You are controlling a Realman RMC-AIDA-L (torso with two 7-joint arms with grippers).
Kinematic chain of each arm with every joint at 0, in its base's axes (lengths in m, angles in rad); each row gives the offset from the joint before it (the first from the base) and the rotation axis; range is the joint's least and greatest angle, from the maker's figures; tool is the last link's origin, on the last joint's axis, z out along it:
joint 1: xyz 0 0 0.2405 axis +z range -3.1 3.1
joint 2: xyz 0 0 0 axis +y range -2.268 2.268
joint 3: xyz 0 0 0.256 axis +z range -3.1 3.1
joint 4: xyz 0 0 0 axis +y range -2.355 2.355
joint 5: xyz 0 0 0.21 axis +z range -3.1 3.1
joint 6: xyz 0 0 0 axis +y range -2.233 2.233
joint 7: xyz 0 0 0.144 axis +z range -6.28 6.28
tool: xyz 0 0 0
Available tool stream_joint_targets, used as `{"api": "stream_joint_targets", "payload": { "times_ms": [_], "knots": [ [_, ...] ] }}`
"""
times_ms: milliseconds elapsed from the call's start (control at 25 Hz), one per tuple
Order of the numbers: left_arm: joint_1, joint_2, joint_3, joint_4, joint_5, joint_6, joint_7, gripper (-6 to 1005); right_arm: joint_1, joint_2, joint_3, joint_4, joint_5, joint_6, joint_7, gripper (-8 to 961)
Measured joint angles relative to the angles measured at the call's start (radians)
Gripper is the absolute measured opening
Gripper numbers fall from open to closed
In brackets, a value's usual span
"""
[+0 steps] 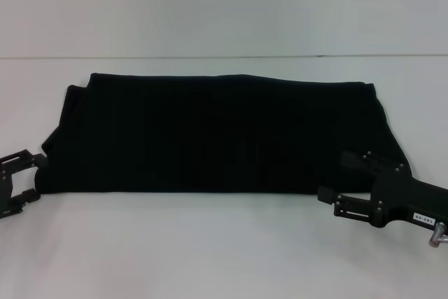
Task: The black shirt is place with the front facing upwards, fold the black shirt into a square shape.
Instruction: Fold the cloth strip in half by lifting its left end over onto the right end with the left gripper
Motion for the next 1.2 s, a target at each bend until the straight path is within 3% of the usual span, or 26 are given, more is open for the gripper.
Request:
{"api": "stream_joint_targets", "payload": {
  "times_ms": [840,1200],
  "knots": [
    [-0.026,0.006,0.002,-0.025,0.018,-0.019,0.012,772,-0.006,0.0,0.001,0.0,0.005,-0.013,0.003,937],
    [-0.074,-0.002,0.003,-0.046,0.028,-0.069,0.039,773,-0.003,0.0,0.001,0.0,0.005,-0.014,0.003,936]
  ]
}}
